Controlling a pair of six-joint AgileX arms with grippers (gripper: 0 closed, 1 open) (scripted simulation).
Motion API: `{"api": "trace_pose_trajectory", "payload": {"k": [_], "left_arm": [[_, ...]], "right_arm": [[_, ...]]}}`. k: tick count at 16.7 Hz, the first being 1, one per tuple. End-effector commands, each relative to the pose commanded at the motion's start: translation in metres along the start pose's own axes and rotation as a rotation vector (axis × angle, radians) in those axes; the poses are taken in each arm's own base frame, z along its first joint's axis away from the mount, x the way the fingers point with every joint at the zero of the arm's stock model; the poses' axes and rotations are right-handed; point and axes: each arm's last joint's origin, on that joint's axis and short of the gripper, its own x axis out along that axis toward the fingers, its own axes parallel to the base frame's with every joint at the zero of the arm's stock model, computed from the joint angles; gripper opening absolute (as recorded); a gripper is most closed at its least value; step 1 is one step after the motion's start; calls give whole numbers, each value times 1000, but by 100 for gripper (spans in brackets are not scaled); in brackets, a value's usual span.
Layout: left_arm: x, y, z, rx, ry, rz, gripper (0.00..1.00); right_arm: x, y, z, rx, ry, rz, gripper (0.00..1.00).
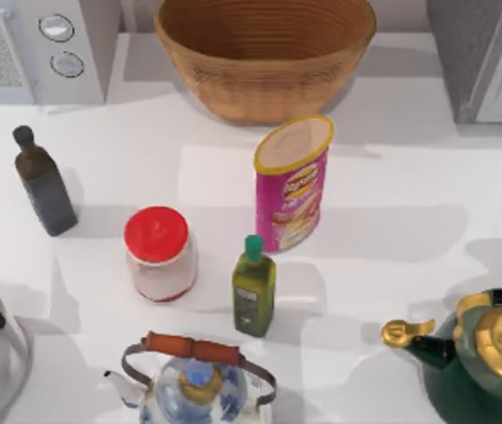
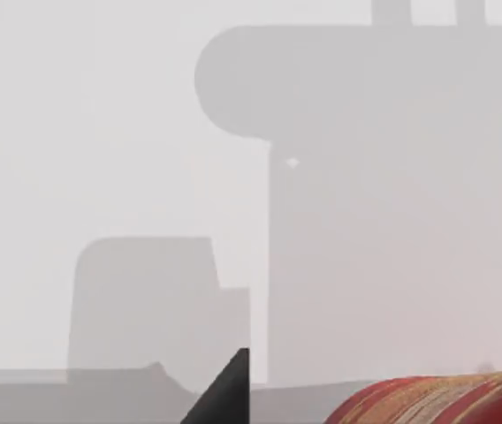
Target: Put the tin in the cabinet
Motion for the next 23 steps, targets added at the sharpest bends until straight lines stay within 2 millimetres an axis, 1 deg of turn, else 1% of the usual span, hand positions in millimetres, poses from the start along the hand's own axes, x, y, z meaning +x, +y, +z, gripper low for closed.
{"api": "trace_pose_trajectory", "payload": {"k": [7,8,17,20,23], "left_arm": [[0,0,0,0,0,0,100],[0,0,0,0,0,0,100],[0,0,0,0,0,0,100],[0,0,0,0,0,0,100],[0,0,0,0,0,0,100]], "right_arm": [[0,0,0,0,0,0,2],[0,0,0,0,0,0,0],[0,-1,1,2,-1,-2,0],[-5,-3,10,12,13,-6,0],[-20,-7,28,31,51,0,0]]}}
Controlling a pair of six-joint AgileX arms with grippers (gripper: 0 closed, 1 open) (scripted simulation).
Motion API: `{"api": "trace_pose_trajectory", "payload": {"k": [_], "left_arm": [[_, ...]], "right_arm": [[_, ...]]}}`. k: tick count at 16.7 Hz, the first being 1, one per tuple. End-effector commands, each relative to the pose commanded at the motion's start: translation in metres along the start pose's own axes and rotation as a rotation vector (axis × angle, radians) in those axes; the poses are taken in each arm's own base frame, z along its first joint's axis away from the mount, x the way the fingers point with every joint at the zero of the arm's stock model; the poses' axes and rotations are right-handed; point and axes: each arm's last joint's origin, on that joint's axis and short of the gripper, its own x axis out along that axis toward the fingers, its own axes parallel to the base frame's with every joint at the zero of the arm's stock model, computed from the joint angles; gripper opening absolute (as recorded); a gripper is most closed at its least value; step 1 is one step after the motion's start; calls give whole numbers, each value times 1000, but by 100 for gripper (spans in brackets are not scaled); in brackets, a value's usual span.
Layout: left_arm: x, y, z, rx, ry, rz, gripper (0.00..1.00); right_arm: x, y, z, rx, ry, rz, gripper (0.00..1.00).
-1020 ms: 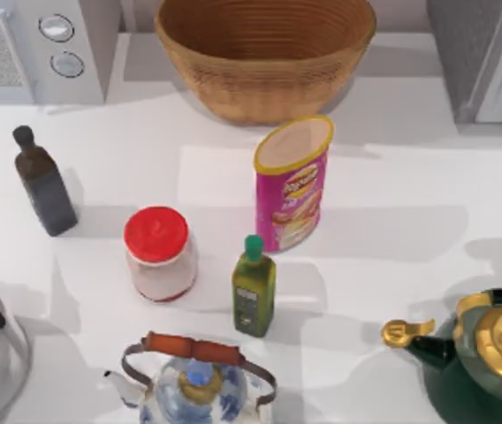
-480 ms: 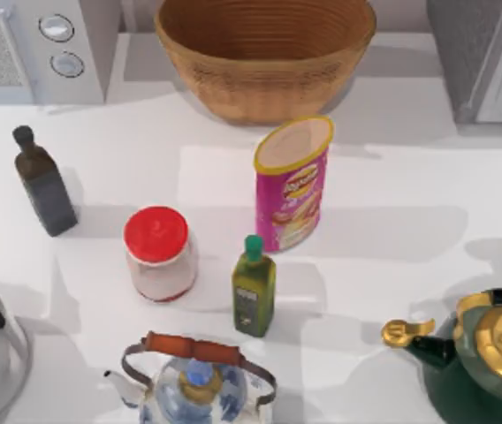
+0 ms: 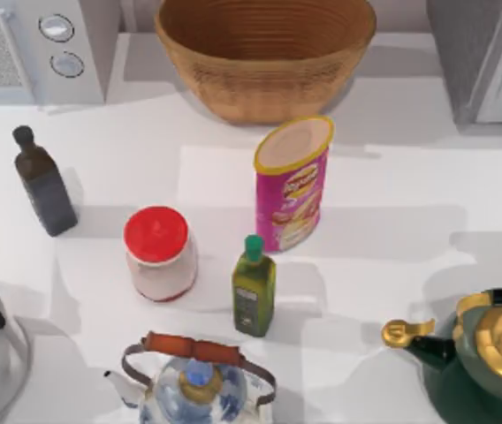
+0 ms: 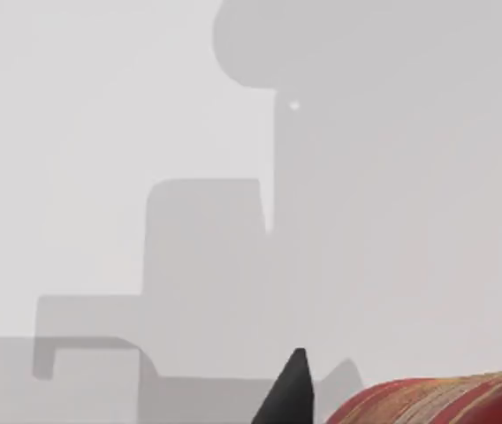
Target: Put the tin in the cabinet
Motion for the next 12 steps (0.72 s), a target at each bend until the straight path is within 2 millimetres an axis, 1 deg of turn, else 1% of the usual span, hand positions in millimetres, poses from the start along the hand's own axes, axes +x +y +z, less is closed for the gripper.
{"api": "trace_pose_trajectory", "payload": {"k": [2,4,6,8,9,12], "left_arm": [[0,0,0,0,0,0,100],[0,0,0,0,0,0,100],[0,0,0,0,0,0,100],[0,0,0,0,0,0,100],[0,0,0,0,0,0,100],[0,0,0,0,0,0,100]], "right_arm": [[-19,0,15,5,21,6,0],[-44,2,32,1,23,6,0],[-71,5,46,-11,-2,3,0],[-93,7,57,-24,-36,-1,0],[-99,8,60,-28,-49,-2,0],[-101,9,60,-29,-53,-2,0]]}}
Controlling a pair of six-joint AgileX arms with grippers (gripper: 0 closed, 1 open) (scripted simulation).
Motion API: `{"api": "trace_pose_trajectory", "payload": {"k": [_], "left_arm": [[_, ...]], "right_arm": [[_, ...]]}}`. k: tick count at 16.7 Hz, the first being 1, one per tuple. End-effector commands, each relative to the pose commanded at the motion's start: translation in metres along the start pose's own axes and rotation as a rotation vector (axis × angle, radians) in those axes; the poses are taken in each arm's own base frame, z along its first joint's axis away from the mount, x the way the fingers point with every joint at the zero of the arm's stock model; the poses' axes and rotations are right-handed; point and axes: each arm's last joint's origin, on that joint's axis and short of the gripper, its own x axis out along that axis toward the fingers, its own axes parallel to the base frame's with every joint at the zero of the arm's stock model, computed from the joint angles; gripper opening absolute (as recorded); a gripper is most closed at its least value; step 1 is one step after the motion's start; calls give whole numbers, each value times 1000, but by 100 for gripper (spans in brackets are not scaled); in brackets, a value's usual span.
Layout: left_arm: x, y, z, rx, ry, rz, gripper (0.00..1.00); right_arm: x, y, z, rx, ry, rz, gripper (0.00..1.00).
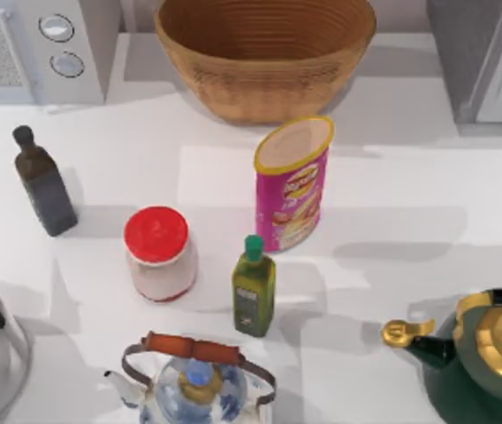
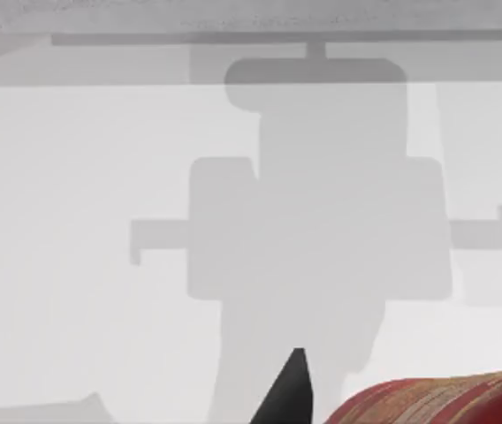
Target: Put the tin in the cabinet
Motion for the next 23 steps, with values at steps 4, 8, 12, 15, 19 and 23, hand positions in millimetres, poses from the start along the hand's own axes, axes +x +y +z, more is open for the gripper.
{"api": "trace_pose_trajectory", "payload": {"k": [4,8,12,15,19,23], "left_arm": [[0,0,0,0,0,0,100],[0,0,0,0,0,0,100],[0,0,0,0,0,0,100],[0,0,0,0,0,0,100],[0,0,0,0,0,0,100],[0,0,0,0,0,0,100]], "right_arm": [[-4,-1,-1,11,-21,-16,0],[-36,4,-7,36,-157,-76,0],[-74,18,-33,66,-351,-121,0],[-92,31,-68,81,-502,-125,0],[-95,48,-124,75,-693,-88,0],[-65,58,-177,43,-821,-31,0]]}}
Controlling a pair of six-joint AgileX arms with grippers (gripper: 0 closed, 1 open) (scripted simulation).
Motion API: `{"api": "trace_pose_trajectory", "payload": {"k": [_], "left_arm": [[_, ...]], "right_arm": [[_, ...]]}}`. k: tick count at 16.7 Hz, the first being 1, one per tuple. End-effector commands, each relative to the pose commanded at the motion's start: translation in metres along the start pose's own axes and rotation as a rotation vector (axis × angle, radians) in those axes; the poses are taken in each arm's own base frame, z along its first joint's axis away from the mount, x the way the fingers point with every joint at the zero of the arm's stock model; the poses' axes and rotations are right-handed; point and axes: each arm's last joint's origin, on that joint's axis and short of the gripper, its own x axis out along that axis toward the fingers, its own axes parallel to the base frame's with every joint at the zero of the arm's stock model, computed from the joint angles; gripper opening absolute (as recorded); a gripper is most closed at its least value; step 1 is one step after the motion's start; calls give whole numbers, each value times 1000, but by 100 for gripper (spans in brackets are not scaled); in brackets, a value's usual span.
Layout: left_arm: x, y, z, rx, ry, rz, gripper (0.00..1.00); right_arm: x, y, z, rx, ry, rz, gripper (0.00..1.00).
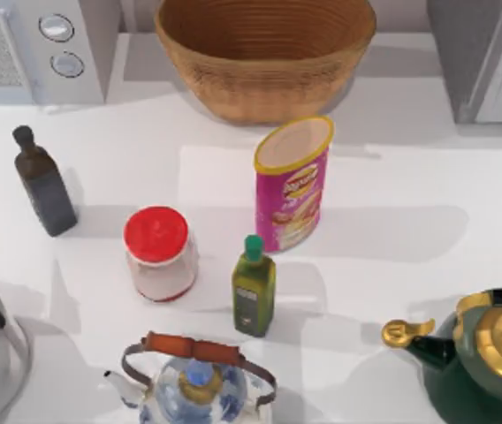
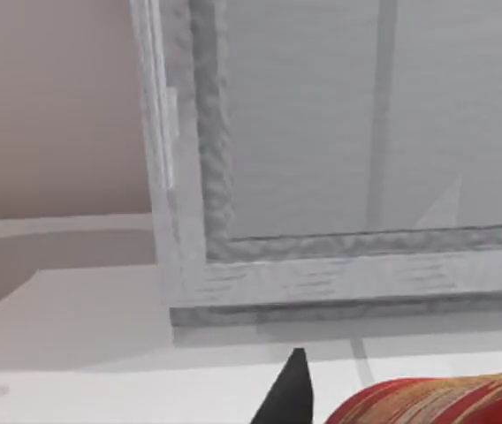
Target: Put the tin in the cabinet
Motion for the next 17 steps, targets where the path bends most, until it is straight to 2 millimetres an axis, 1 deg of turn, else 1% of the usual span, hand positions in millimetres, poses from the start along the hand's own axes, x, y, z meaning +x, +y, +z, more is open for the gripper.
{"api": "trace_pose_trajectory", "payload": {"k": [2,4,6,11,12,14,17], "left_arm": [[0,0,0,0,0,0,100],[0,0,0,0,0,0,100],[0,0,0,0,0,0,100],[0,0,0,0,0,0,100],[0,0,0,0,0,0,100],[0,0,0,0,0,0,100],[0,0,0,0,0,0,100]], "right_arm": [[-2,3,-20,-11,-41,32,0],[-2,5,-32,-23,-65,54,0],[-2,5,-36,-27,-71,60,0],[-1,5,-36,-25,-65,57,0],[-2,5,-34,-25,-66,56,0],[-4,5,-20,-28,-70,49,0],[-7,6,17,-40,-81,33,0]]}}
